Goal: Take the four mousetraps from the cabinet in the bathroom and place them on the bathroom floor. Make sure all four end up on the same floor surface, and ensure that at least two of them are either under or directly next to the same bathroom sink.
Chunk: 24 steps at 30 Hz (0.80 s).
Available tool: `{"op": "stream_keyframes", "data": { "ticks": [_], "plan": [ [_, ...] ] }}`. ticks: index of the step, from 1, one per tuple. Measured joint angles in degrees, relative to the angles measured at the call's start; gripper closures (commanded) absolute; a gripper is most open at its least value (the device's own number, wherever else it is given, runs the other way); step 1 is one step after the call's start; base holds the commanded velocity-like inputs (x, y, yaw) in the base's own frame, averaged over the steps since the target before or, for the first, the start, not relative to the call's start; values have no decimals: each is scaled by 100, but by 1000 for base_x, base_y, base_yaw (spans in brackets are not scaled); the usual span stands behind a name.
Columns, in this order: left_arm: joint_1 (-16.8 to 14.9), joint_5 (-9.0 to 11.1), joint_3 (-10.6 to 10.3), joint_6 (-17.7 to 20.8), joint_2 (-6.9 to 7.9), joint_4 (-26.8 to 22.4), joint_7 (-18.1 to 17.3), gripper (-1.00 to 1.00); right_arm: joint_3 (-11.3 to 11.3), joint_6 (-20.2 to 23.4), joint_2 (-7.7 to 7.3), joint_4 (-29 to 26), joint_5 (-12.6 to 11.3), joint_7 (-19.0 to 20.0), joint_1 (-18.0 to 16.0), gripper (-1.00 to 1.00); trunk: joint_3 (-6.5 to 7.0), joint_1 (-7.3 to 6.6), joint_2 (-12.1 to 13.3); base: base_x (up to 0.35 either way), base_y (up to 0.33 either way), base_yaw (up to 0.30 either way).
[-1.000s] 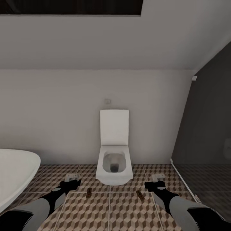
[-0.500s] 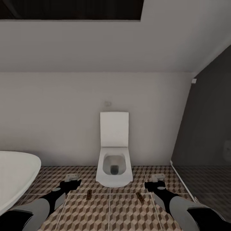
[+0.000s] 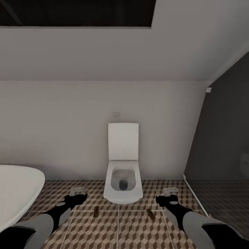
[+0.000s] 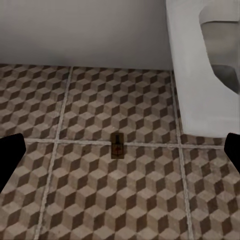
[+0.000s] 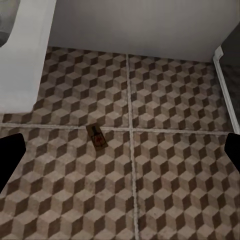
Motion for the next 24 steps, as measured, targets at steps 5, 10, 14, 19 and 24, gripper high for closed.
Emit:
{"op": "stream_keyframes", "data": {
  "ticks": [5,10,14,19,24],
  "plan": [
    [0,1,0,0,0,0,0,-100,0,-1,0,0,0,1,1,-100,90,-110,201,0,0,0],
    [0,4,0,0,0,0,0,-100,0,-1,0,0,-1,1,0,-100,180,-220,401,0,0,0],
    [0,5,0,0,1,0,0,-100,0,-3,0,0,0,1,0,-100,251,-308,562,0,0,0],
    [0,6,0,0,5,0,0,-100,-1,-5,0,0,-2,2,0,-100,341,-417,762,0,0,0],
    [0,7,3,0,7,0,0,-100,-2,-7,0,0,-3,11,0,-100,431,-527,963,0,0,0]
  ]
}}
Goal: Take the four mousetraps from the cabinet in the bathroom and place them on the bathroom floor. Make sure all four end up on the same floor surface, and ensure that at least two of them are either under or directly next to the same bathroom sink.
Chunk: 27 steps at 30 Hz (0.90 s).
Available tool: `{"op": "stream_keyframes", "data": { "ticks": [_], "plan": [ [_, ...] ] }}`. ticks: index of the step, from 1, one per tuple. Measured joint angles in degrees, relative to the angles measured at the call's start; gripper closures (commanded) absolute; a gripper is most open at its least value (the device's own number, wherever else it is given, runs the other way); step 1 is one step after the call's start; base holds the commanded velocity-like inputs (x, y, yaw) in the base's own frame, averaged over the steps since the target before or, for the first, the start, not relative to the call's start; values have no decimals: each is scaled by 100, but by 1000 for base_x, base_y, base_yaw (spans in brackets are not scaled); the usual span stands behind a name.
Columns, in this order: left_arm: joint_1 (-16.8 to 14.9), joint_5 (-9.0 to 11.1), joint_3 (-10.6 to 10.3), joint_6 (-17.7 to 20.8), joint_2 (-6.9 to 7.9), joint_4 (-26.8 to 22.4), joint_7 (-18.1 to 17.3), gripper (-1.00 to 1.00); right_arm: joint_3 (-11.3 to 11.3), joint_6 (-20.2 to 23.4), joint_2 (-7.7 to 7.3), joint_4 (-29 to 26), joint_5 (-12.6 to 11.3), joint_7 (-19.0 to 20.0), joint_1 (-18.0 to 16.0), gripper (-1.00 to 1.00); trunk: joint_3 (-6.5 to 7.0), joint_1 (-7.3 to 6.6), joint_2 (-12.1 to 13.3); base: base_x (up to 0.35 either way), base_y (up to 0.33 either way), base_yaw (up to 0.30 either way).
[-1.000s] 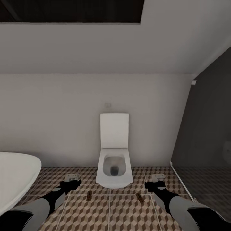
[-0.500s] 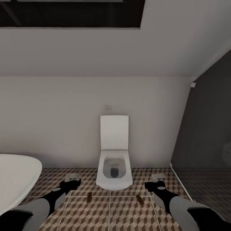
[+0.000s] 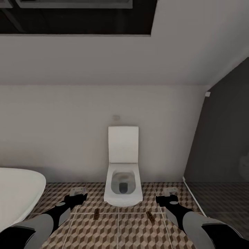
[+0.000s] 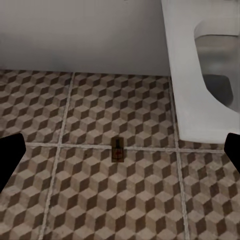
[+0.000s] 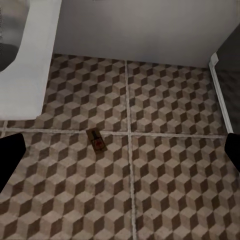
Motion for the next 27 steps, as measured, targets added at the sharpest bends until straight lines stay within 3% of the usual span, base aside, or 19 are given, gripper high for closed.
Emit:
{"op": "stream_keyframes", "data": {
  "ticks": [27],
  "plan": [
    [0,0,-3,9,-7,0,0,-100,0,8,3,2,-12,22,0,-100,485,-593,1083,0,0,0]
  ]
}}
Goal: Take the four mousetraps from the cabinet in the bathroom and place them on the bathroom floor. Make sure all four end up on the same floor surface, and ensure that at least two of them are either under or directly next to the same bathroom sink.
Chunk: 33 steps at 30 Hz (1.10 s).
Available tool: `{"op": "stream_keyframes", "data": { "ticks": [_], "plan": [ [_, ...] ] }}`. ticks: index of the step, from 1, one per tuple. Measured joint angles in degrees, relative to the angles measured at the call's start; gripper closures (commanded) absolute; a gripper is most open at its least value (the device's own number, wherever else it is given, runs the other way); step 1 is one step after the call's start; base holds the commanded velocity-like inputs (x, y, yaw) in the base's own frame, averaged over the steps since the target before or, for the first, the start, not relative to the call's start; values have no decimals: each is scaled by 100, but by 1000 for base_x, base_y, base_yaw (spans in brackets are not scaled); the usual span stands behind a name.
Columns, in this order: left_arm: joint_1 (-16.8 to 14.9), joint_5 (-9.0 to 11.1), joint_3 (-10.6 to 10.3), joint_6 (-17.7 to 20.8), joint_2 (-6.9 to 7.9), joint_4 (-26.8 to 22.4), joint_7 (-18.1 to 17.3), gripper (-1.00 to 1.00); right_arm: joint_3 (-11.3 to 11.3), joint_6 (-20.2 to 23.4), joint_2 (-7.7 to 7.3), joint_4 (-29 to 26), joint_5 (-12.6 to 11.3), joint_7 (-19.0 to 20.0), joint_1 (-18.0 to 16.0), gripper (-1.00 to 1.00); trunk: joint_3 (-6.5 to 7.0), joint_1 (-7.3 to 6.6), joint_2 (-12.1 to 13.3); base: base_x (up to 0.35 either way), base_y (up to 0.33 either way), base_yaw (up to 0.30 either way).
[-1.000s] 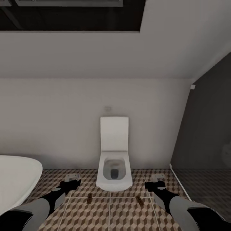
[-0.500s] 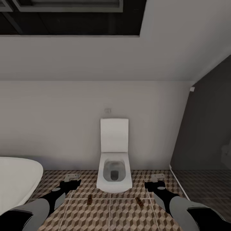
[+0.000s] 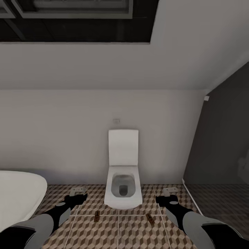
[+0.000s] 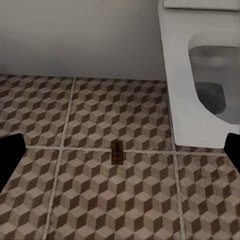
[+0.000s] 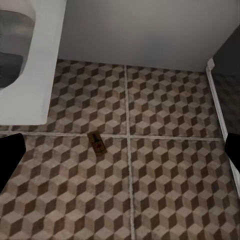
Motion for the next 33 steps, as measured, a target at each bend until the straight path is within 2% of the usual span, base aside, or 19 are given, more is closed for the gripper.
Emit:
{"op": "stream_keyframes", "data": {
  "ticks": [26,33],
  "plan": [
    [0,15,7,14,-19,14,-4,-100,1,124,-1,6,-9,13,15,-100,467,-571,1044,0,0,0],
    [5,17,9,27,-18,17,-14,-100,1,188,-7,7,-6,7,174,-100,593,-725,1325,0,0,0]
  ]
}}
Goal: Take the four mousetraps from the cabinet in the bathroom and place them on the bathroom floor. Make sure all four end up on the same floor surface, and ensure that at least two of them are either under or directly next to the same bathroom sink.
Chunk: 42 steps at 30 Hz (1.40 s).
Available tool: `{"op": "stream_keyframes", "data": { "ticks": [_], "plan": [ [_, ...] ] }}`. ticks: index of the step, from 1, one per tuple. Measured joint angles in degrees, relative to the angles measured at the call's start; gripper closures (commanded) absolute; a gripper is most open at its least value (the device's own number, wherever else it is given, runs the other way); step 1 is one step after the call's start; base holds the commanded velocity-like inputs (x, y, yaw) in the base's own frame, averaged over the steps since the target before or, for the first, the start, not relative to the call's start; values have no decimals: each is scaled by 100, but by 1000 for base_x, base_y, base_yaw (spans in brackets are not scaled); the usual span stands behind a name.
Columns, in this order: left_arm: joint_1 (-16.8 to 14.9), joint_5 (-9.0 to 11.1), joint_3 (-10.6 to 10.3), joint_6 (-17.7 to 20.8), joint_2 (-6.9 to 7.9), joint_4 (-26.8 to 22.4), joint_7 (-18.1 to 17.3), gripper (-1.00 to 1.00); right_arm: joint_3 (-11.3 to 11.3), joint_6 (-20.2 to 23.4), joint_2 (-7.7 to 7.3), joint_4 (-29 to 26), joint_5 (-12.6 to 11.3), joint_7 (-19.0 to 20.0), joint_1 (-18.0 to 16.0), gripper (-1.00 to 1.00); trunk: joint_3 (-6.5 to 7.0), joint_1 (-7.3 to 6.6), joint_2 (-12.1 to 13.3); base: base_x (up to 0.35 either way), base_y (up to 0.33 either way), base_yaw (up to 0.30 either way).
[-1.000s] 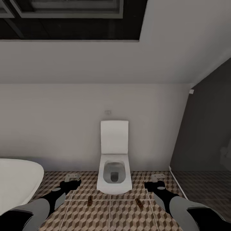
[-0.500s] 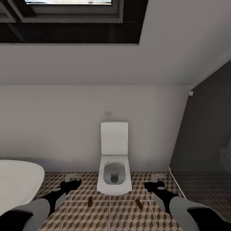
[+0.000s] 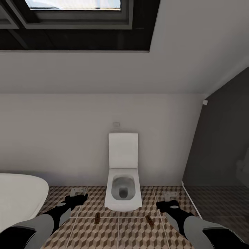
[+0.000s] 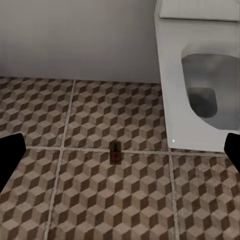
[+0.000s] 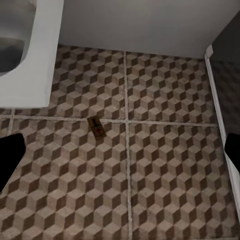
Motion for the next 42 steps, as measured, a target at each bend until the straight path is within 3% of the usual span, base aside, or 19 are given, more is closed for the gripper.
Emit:
{"op": "stream_keyframes", "data": {
  "ticks": [15,29,35,42],
  "plan": [
    [67,5,0,20,-13,0,-11,-100,1,21,2,0,18,40,296,-100,270,-330,602,0,0,0],
    [358,54,3,266,5,0,-13,-100,1,29,4,0,18,50,674,-100,522,-638,1164,0,0,0],
    [605,68,1,452,3,1,-11,-100,0,105,16,0,15,42,825,-100,629,-770,1406,0,0,0],
    [973,71,1,575,-2,1,-30,-100,-1,186,51,1,18,30,1305,-100,755,-924,1687,0,0,0]
  ]
}}
